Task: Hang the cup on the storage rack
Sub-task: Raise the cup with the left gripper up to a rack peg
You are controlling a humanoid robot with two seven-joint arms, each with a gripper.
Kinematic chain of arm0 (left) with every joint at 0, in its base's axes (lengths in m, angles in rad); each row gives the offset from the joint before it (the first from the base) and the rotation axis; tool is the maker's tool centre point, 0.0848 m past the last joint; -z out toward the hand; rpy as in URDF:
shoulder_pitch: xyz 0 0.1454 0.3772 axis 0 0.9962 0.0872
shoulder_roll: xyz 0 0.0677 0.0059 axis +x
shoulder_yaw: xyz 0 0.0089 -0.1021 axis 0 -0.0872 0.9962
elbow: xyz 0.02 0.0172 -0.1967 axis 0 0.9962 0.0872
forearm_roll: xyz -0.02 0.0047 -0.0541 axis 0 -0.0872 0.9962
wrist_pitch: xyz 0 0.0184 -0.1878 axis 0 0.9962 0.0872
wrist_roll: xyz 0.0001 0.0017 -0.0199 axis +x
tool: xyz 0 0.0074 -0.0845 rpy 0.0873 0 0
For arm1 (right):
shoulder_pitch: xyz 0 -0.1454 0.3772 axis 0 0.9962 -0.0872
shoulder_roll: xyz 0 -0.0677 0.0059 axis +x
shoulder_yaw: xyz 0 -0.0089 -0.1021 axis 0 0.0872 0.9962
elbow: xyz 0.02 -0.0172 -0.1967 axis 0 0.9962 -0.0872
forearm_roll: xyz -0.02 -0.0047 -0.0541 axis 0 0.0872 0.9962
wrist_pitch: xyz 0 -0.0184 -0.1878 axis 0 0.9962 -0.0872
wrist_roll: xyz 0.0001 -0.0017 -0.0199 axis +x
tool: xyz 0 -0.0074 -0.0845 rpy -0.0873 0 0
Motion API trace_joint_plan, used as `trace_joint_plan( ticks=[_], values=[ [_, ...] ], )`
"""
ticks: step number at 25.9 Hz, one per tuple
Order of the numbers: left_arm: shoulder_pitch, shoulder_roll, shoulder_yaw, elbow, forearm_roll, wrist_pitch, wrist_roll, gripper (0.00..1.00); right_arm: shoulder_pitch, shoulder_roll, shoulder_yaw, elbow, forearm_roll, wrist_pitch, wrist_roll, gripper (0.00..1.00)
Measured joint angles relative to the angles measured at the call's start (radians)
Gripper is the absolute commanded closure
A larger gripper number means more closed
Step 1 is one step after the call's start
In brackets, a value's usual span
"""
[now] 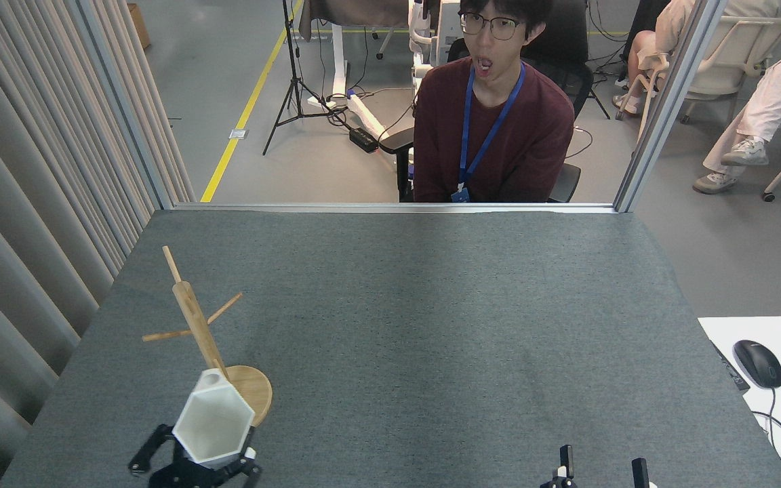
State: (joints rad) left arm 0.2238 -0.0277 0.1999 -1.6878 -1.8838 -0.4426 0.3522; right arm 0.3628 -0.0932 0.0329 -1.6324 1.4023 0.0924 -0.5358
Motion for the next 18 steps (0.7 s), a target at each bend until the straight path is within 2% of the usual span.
trace_joint_plan(
  ticks=[4,7,11,18],
  values=[
    [-0.003,0.001,0.163,-0.029,-0.003,0.021,0.009,0.95,0.011,-0.004,-0.004,0.004,0.022,0.000,-0.001,0.01],
    [-0.021,0.002,0.225,-0.010,-0.030,0.065,0.016,0.94,0.013,-0.006,-0.004,0.006,0.027,0.000,-0.002,0.01],
    [-0.080,-0.006,0.247,0.050,-0.114,0.114,0.027,0.94,0.015,-0.006,-0.003,0.006,0.030,0.001,-0.002,0.01],
    [-0.189,-0.020,0.250,0.144,-0.220,0.130,0.040,0.94,0.027,-0.006,-0.001,0.006,0.032,-0.005,-0.003,0.01]
  ],
)
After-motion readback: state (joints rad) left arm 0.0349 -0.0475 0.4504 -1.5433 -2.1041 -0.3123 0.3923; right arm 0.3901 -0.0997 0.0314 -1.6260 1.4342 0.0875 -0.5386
